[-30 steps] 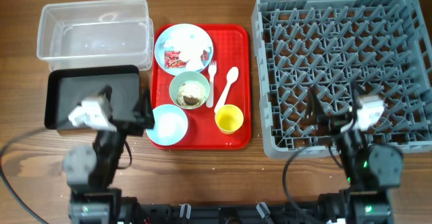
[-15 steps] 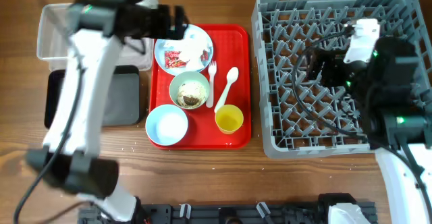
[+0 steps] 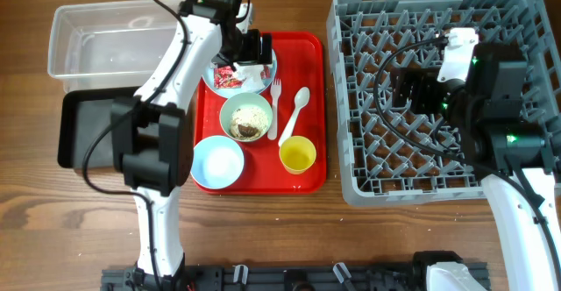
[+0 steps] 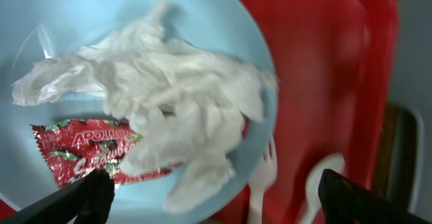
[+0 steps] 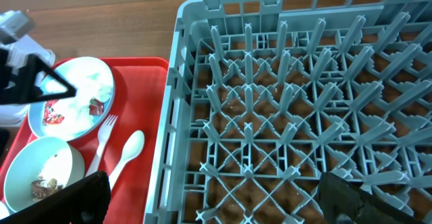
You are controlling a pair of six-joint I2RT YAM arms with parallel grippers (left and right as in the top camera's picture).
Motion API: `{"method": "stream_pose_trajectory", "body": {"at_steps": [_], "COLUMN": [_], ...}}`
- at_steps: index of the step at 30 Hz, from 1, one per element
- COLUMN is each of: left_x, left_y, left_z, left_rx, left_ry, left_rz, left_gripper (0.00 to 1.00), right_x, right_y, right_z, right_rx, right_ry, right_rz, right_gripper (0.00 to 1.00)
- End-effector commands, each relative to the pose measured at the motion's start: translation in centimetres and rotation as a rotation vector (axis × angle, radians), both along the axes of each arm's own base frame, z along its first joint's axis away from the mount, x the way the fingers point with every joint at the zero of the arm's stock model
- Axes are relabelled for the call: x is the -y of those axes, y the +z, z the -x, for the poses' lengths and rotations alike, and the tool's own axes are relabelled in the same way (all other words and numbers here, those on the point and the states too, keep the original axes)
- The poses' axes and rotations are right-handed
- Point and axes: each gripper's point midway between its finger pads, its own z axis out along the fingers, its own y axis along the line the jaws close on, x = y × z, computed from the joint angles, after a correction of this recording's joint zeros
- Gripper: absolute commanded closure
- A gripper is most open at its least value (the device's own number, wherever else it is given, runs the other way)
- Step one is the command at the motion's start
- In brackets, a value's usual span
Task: Sort waste into correct bins and load items into the dishwasher rack
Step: 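Grasp the tissue and red wrapper on the blue plate with left gripper, then drop the tissue and wrapper into the clear plastic bin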
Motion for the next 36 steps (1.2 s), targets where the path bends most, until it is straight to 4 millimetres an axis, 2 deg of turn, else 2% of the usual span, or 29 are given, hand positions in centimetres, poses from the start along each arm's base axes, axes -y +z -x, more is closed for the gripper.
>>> {"method": "stream_pose_trajectory", "body": {"at_steps": [1, 4, 9, 11, 13, 15, 17, 19, 21, 24, 26, 30, 31, 33, 34, 36], "left_x": [-0.8, -0.6, -1.5, -1.6, -1.7, -1.9, -1.9, -1.8, -1.4, -0.8, -0.6, -1.5, -2.4, -4.9, -6.1, -11.2], "left_y": [-3.4, -5.1, -6.6, -7.4, -8.6, -9.9, -10.0, -9.9, -9.8, -6.8, -2.5, 8.9, 11.5, 14.8, 15.6, 16.3], "left_z": [-1.6, -2.4, -2.9, -2.7, -2.3, -1.8, -1.8, -1.7, -1.4, -1.7, -2.7, -4.1, -4.0, -3.6, -3.5, -3.4], "left_rx": [-0.058, -0.052, -0.041, -0.057, -0.084, -0.11, -0.111, -0.113, -0.13, -0.101, -0.027, 0.181, 0.231, 0.287, 0.3, 0.319], "left_ry": [0.317, 0.33, 0.375, 0.375, 0.374, 0.373, 0.373, 0.372, 0.358, 0.322, 0.293, 0.297, 0.314, 0.358, 0.384, 0.49], "left_rz": [-0.012, -0.007, -0.059, -0.066, -0.08, -0.092, -0.093, -0.089, -0.071, -0.025, 0.001, 0.08, 0.095, 0.098, 0.087, 0.013], "left_gripper": [0.0, 0.0, 0.01, 0.05, 0.14, 0.32, 0.57, 0.96, 0.96, 0.96, 0.96, 0.96, 0.96, 0.96, 0.96, 0.96], "right_x": [-0.3, -0.3, -0.3, -0.3, -0.3, -0.3, -0.3, -0.3, -0.3, -0.3, -0.3, -0.3, -0.3, -0.3, -0.3, -0.3], "right_y": [0.6, 0.3, 0.0, -0.1, -0.2, -0.2, -0.2, -0.2, -0.2, -0.2, -0.2, -0.2, -0.2, -0.2, -0.2, -0.2], "right_z": [-0.3, 0.0, 0.1, 0.0, 0.0, 0.0, 0.0, 0.0, 0.0, 0.0, 0.0, 0.0, 0.0, 0.0, 0.0, 0.0], "right_rx": [0.007, -0.008, -0.021, -0.025, -0.028, -0.028, -0.029, -0.028, -0.029, -0.028, -0.028, -0.028, -0.028, -0.028, -0.028, -0.028], "right_ry": [0.019, 0.019, 0.019, 0.019, 0.019, 0.019, 0.019, 0.019, 0.018, 0.019, 0.019, 0.019, 0.018, 0.019, 0.019, 0.019], "right_rz": [-0.009, -0.008, -0.008, -0.008, -0.008, -0.008, -0.008, -0.008, -0.008, -0.008, -0.008, -0.007, -0.008, -0.007, -0.007, -0.008], "right_gripper": [0.0, 0.0, 0.0, 0.0, 0.0, 0.0, 0.0, 0.0, 0.0, 0.0, 0.0, 0.0, 0.0, 0.0, 0.0, 0.0]}}
